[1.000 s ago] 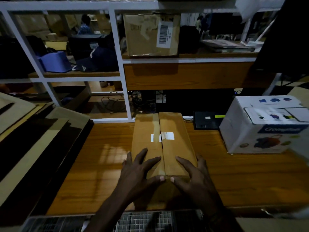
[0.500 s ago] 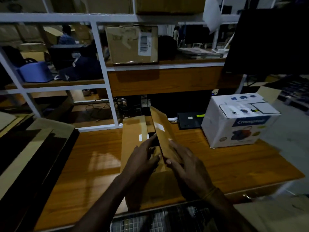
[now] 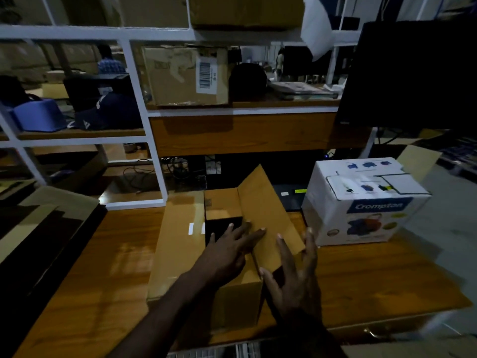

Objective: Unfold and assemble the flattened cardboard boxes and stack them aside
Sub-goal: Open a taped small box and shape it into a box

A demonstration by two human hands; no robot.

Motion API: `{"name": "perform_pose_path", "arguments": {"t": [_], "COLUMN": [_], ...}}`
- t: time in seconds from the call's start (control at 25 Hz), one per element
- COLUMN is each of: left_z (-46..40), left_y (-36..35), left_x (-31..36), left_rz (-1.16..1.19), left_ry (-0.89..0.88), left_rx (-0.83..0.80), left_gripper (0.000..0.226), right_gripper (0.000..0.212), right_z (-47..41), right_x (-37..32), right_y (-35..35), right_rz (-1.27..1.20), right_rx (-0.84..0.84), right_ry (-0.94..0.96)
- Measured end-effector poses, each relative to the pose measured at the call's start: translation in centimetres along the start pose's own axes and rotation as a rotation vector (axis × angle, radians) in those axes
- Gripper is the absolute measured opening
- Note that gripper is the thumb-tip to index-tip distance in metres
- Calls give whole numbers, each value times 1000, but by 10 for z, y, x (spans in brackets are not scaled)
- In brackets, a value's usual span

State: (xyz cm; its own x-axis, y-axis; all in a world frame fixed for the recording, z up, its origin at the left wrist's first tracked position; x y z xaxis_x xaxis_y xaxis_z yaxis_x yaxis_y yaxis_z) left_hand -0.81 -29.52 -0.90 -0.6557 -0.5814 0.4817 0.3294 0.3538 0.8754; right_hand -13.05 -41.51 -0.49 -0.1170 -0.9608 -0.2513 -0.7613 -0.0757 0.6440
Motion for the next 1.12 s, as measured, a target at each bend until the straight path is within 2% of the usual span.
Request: {"name": "perform_pose_path", "arguments": {"t": [0.08, 0.24, 0.32, 0.44, 0.48, 0.56, 0.68, 0.8, 0.92, 1.04, 1.12], "left_z": [-1, -1, -1, -1, -1, -2, -2, -2, -2, 8, 26], "left_y": [-5, -9, -9, -10, -11, -12, -13, -13, -10, 9, 24], "left_x": [0, 0, 3, 3, 3, 2, 2, 1, -3, -5, -14], "left_rz": [-55, -81, -85, -83, -86, -79, -69, -76, -80, 28, 64], "left_ry": [18, 43, 37, 35, 35, 31, 44, 47, 55, 98, 239], "left_rx": [-21, -31, -25, -13, -11, -12, -11, 20, 74, 303, 477], "left_gripper": [66, 59, 54, 42, 39, 36, 37, 39, 42, 40, 39], "right_gripper": [71, 86, 95, 131, 136, 133, 104, 86, 88, 103, 90], "right_z": [3, 21, 28, 37, 40, 40, 47, 50, 41, 23, 7], "right_x": [11, 17, 17, 13, 12, 11, 7, 6, 5, 8, 1], "right_y": [-7, -29, -40, -64, -71, -78, -86, -93, -84, -73, -65], "right_rz": [103, 235, 206, 32, -21, -91, -294, -451, -578, -458, -335], "right_rx": [-61, -291, -445, -708, -775, -788, -781, -784, -763, -792, -808], "right_ry": [-62, -122, -193, -275, -305, -302, -360, -433, -459, -427, -320]}}
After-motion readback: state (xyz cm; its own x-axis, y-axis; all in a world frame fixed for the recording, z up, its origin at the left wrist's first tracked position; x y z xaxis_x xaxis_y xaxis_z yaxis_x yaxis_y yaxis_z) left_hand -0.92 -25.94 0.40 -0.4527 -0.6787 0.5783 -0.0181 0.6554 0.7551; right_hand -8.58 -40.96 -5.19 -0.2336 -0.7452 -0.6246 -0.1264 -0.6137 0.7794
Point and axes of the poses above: each hand's wrist, its own z-axis away from the middle knuckle, its own y-axis out of the back of the hand, x = y × z, the point moved 7 cm from there along -z, towards the middle knuckle, and after that the axes turned 12 degrees about z, right-handed, at the moved point
